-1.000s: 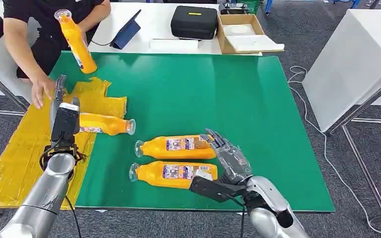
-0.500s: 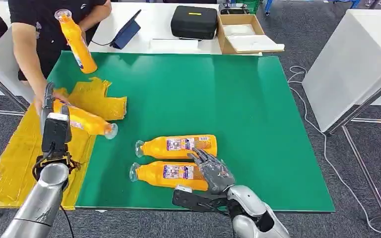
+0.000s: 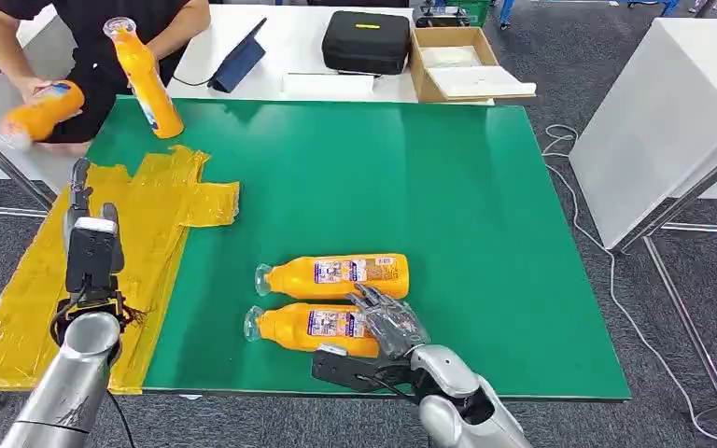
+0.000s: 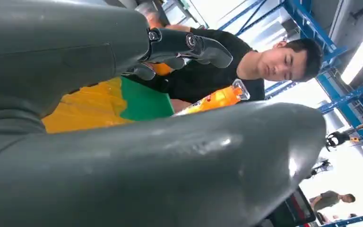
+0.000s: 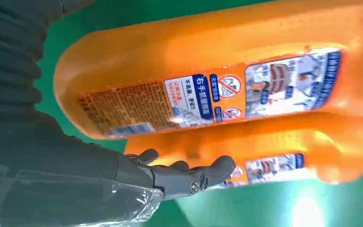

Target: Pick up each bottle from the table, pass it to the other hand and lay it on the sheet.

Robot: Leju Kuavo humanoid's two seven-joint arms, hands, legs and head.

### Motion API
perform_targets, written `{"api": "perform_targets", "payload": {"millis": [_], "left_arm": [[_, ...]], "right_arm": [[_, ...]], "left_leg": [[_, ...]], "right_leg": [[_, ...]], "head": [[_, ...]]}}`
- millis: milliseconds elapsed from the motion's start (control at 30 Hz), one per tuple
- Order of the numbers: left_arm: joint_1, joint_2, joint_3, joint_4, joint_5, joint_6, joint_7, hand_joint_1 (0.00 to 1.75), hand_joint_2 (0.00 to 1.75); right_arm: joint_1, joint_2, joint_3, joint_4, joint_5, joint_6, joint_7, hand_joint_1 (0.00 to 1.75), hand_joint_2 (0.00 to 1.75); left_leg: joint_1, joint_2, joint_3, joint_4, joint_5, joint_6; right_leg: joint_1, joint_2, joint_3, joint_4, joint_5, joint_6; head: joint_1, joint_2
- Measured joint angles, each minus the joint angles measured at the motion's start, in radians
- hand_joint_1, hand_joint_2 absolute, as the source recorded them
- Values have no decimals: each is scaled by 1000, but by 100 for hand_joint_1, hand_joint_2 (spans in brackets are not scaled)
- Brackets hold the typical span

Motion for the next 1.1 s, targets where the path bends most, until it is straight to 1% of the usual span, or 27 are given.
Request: {"api": "perform_targets", "payload": {"millis": [267, 567, 600, 633, 667, 867, 1100], "left_arm": [[-12, 5, 5, 0, -6, -7, 7, 0, 0], [-16, 5, 4, 0, -9, -10, 8, 0, 0], [-22, 5, 3, 1, -9, -15, 9, 0, 0], [-27, 5, 3, 2, -9, -18, 10, 0, 0], [-32, 5, 2, 3, -9, -19, 11, 0, 0], [-70, 4, -6, 23, -9, -19, 15, 0, 0], [-86, 4, -10, 40, -9, -21, 16, 0, 0]], "right_arm": [[-47, 35, -15, 122, 68, 4, 63, 0, 175], [-76, 47, -45, 209, 91, -13, 66, 0, 175], [-79, 50, -53, 220, 91, -14, 66, 133, 175], [-83, 52, -57, 229, 92, -14, 66, 169, 175], [-86, 52, -62, 239, 94, -14, 63, 175, 175], [-100, 63, -86, 287, 106, -14, 25, 175, 175], [-112, 75, -103, 307, 107, -14, 13, 175, 175]], "left_leg": [[0, 0, 0, 0, 0, 0], [0, 1, 2, 0, 0, 0], [0, 1, 2, 0, 0, 0], [0, 1, 2, 0, 0, 0], [0, 1, 2, 0, 0, 0], [0, 2, 8, 0, 0, 0], [-1, 2, 8, 0, 3, 1]], "right_leg": [[0, 0, 0, 0, 0, 0], [0, 0, 1, 0, 0, 0], [0, 0, 1, 0, 0, 0], [0, 0, 1, 0, 0, 0], [0, 0, 1, 0, 0, 0], [0, 0, 5, 0, 0, -1], [0, 0, 4, 0, 1, -2]], "head": [[0, 0], [0, 0], [0, 0], [0, 0], [0, 0], [0, 0], [0, 0]]}}
